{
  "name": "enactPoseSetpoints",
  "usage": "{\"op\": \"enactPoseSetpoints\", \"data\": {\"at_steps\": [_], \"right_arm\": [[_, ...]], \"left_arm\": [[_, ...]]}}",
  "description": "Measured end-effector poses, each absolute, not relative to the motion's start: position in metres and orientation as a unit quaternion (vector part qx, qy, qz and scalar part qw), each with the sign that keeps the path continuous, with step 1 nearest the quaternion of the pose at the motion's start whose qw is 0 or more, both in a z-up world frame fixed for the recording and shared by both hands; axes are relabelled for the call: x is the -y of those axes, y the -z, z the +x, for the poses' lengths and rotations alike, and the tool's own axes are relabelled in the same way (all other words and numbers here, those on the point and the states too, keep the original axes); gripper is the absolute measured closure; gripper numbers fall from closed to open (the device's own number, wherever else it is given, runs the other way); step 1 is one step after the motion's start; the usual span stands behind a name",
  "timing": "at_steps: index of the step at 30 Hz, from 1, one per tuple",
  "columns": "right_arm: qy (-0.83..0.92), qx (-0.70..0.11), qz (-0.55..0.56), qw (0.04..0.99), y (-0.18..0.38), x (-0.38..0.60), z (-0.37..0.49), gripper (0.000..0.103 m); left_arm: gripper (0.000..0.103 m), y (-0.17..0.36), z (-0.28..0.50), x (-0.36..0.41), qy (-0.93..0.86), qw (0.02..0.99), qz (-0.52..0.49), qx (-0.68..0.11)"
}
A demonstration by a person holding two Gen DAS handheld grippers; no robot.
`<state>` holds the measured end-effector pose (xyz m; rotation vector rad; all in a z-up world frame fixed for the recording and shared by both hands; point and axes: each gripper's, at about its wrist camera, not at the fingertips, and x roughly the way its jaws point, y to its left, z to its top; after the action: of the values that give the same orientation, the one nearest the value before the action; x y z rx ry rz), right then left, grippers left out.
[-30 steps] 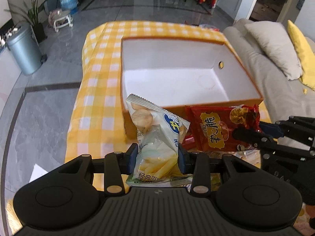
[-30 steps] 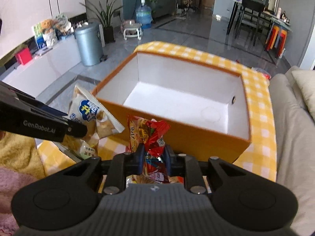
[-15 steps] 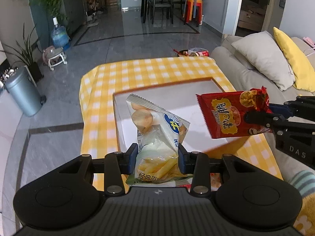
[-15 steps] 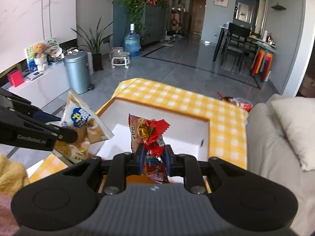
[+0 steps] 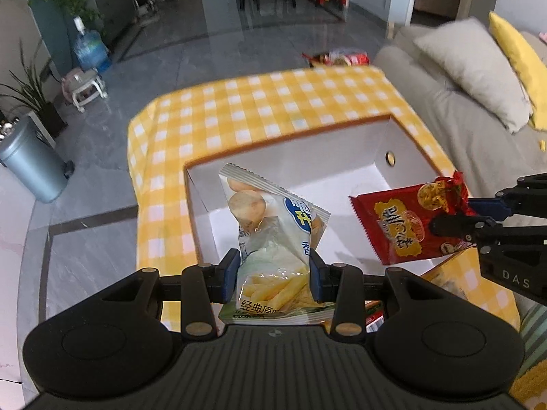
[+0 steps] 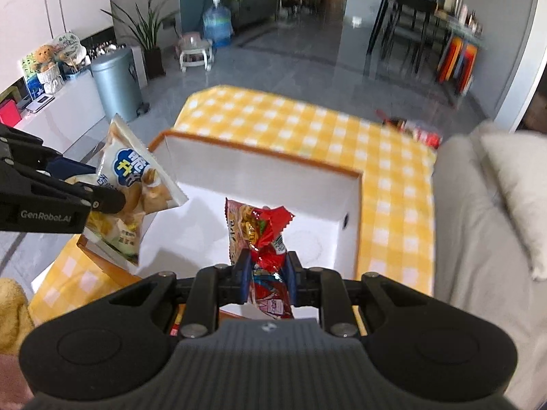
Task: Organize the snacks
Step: 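Lower both bags into the box and open both grippers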
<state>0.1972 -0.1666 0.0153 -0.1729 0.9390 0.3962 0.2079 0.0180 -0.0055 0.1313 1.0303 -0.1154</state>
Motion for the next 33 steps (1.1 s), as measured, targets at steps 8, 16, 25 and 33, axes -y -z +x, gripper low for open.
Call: {"op": "enactPoseSetpoints", "data": {"at_steps": [8,16,25,33], "right_arm": [[-0.201,-0.550,-0.003,0.811,0.022,0.170,0.247,0.086],[-0.197,-0.609,0.019,0.768,0.052,0.164,0.281,0.086],[-0.187,-0.623,-0.026,0.759,0.073,0.143,0.286,0.084],[-0.167,-0.621,-0.102,0.759,0.082,0.130,0.277,0.069]], "left_arm": [[0.057,0.035,0.233,-0.018,0.060,0.829,0.073,-0.551],[0.057,0.059,0.247,-0.011,0.058,0.798,0.090,-0.593],[0.054,0.079,0.253,0.001,0.032,0.770,0.152,-0.619],[0.030,0.079,0.245,0.008,0.022,0.780,0.195,-0.594]]}}
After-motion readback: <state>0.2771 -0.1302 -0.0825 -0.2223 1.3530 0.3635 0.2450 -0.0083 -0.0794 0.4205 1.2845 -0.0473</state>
